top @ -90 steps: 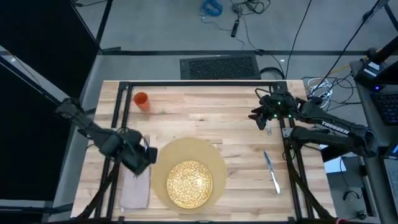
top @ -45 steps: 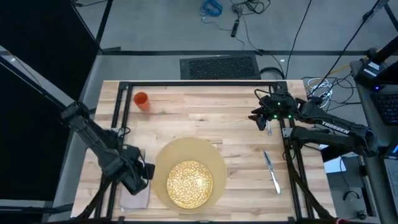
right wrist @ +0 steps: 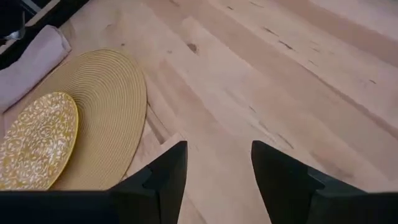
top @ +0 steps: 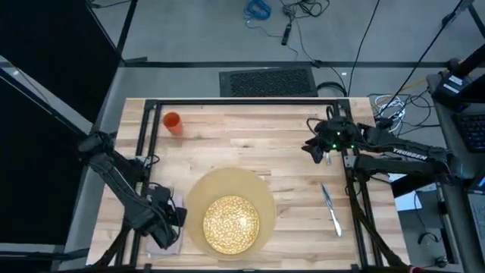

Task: Set table place
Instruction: Put the silver fork on the folded light orange napkin

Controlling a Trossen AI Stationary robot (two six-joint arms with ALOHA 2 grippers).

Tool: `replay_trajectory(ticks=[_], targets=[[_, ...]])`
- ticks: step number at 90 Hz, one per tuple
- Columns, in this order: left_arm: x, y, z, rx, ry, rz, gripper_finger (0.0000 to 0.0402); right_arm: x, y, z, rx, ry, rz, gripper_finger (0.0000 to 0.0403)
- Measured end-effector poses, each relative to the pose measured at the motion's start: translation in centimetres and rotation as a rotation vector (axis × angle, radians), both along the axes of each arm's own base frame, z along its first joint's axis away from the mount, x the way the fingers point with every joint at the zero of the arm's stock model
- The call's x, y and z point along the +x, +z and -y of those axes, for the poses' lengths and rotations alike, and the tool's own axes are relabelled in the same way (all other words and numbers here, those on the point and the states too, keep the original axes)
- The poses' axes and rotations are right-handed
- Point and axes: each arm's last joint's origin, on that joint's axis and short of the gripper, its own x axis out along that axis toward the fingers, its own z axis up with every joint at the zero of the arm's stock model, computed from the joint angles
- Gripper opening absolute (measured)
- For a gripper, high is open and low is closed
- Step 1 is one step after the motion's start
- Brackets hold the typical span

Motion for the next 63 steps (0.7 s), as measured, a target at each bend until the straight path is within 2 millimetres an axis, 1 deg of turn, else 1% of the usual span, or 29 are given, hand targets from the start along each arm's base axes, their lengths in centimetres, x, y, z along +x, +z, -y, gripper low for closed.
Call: replay_trajectory(ticks=[15,26,39,63], targets=[[-0.4,-3.3,0.3,-0.034,-0.006,-0.006,0.0000,0.3,0.0,-1.0,0.032,0.019,0.007,0.0164],[-0.4,-4.7,0.5,-0.066,-0.008,0.021,0.0000,0.4,0.0,-1.6,0.060,0.039,0.012,0.0164],[-0.7,-5.5,0.3,-0.078,-0.007,0.018,0.0000,0.6,0.0,-2.2,0.080,0.068,0.015,0.0164],[-0.3,-5.6,0.2,-0.105,0.013,0.009,0.0000,0.7,0.0,-2.8,0.075,0.069,0.014,0.0164]])
